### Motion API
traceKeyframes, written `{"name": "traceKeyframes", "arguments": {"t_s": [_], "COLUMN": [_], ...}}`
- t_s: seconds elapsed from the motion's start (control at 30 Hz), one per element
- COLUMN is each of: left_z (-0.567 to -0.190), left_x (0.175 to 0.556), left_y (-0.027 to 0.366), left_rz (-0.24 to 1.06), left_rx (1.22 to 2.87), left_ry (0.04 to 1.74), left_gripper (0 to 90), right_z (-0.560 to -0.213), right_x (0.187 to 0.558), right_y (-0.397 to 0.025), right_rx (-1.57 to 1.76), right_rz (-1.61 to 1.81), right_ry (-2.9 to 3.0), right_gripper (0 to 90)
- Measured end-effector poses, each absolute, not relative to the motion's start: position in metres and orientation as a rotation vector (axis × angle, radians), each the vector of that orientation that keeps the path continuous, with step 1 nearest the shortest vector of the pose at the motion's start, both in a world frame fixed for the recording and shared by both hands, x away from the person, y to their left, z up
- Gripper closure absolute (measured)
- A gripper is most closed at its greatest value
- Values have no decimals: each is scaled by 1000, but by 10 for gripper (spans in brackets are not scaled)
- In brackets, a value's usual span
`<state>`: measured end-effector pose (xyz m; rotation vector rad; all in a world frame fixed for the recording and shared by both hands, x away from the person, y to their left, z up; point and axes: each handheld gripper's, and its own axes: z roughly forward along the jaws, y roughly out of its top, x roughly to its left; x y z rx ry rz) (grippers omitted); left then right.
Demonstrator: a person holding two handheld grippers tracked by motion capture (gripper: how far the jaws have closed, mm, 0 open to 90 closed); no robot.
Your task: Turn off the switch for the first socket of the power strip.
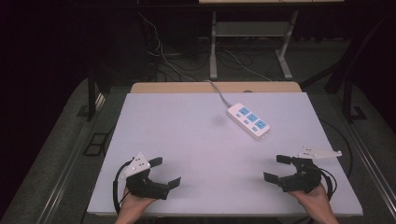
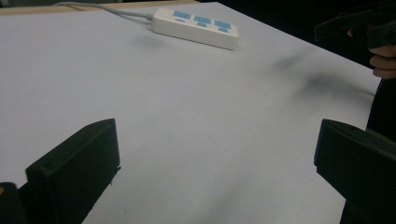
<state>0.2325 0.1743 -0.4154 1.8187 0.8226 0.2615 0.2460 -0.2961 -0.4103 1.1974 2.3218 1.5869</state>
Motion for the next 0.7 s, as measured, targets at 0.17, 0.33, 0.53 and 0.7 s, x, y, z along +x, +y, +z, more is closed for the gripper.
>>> {"name": "traceKeyframes", "arguments": {"t_s": [0.17,0.33,0.53,0.7], "left_z": [-416,-417,-417,-417], "left_x": [233,234,235,235], "left_y": [176,177,178,179], "left_rz": [251,239,219,213], "left_rx": [1812,1807,1795,1791], "left_ry": [827,827,830,830], "left_gripper": [0,0,0,0], "right_z": [-411,-411,-412,-413], "right_x": [246,247,246,246], "right_y": [-295,-295,-295,-294], "right_rx": [1205,1219,1224,1229], "right_rz": [1572,1559,1549,1536], "right_ry": [2335,2350,2364,2384], "right_gripper": [5,5,5,6]}}
